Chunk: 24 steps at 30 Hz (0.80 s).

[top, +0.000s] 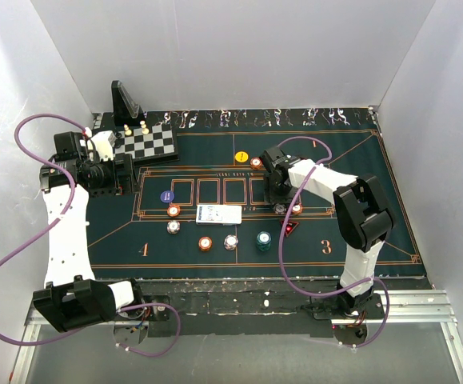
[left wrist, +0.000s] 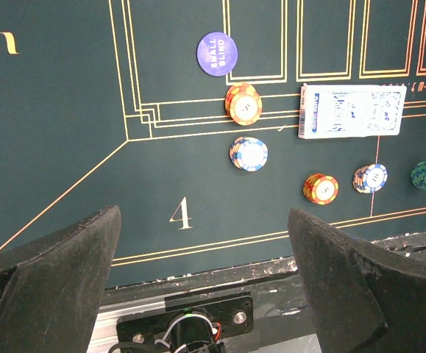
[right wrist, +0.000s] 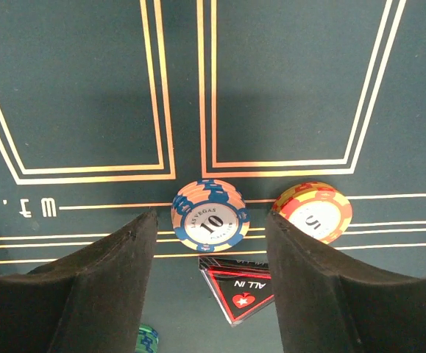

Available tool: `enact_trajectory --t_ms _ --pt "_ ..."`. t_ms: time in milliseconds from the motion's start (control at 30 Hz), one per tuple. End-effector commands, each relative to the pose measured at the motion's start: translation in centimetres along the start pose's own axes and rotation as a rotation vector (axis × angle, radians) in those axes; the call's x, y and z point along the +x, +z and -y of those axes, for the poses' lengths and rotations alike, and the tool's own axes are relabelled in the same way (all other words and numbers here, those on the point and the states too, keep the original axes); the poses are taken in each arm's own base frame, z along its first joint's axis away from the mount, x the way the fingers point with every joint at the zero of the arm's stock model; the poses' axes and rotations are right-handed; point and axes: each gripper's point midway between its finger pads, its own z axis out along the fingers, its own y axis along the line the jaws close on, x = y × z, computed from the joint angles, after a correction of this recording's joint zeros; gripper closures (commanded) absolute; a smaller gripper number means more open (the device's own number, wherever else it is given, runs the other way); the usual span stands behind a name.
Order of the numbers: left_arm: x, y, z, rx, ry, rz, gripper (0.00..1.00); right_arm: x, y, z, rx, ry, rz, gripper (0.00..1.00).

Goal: Distribute texas hold em gaming equipment

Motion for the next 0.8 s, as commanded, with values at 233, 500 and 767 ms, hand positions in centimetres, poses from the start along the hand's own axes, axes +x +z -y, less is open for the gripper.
enact_trajectory --t_ms 233,500,767 --pt "0.0 -1.0 0.0 -0.015 0.017 0.032 0.02 -2.9 -5.9 -1.8 -0.093 0.005 0.158 0.26" --pt "-0.2 -1.2 0.2 -0.005 0.012 0.039 0.02 -0.9 -13.8 -7.5 -0.247 -0.135 0.247 0.25" --pt "0.2 -0.8 0.2 -0.001 0.009 0.029 0.02 5.7 -13.2 -8.0 -0.181 -0.267 0.161 0.15"
